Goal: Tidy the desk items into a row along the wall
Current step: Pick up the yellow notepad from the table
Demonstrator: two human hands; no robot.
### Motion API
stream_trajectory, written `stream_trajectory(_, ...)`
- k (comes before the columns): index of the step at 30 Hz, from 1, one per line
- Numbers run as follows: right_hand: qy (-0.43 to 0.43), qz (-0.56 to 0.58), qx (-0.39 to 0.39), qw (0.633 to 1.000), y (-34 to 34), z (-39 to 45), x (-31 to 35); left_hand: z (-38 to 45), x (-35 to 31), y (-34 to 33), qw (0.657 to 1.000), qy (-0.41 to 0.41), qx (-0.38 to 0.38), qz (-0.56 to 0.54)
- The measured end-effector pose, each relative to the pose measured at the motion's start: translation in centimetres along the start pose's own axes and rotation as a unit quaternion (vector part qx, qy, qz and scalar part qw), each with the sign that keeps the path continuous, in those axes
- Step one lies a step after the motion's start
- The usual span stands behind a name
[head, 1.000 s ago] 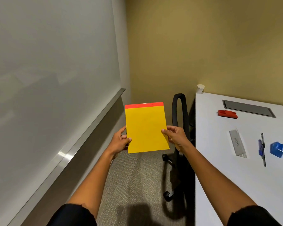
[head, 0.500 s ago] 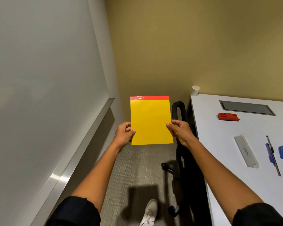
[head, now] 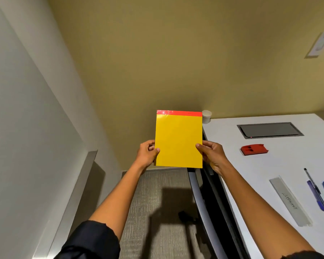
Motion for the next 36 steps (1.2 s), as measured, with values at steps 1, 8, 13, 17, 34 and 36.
stream_trajectory(1,0.0,0.003,-0.011,1.0,0.4,1.0,0.1,1.8,0.1,-0.6,1.0,0.002,0.009,0.003)
stream_trajectory(8,-0.016,0.006,-0.088,0.996,3.5,8.6,-0.1,14.1,0.1,-5.4,0.996,0.005,0.083,0.031)
stream_trajectory(13,-0.008,0.012,-0.16,0.987,5.2,14.4,0.5,23.9,-0.8,-8.9,0.984,-0.024,0.169,0.04)
stream_trajectory(17,-0.015,0.032,-0.225,0.974,5.5,17.6,1.3,30.0,-1.5,-11.1,0.97,-0.043,0.232,0.06)
stream_trajectory(34,-0.038,0.158,-0.399,0.902,12.1,22.9,-0.4,41.7,-4.9,-24.9,0.889,-0.116,0.407,0.174)
stream_trajectory(36,-0.037,0.169,-0.411,0.895,13.8,24.0,-0.7,42.8,-5.1,-27.6,0.882,-0.116,0.415,0.192)
Point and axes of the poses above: each hand's wrist, its own z-axis towards the middle knuckle, its own y-axis out of the back of the hand, x = y × z, the point moved 4 cm from there along z, towards the middle knuckle, and after that the axes turned 2 degrees about -x, right-handed, at the moved point
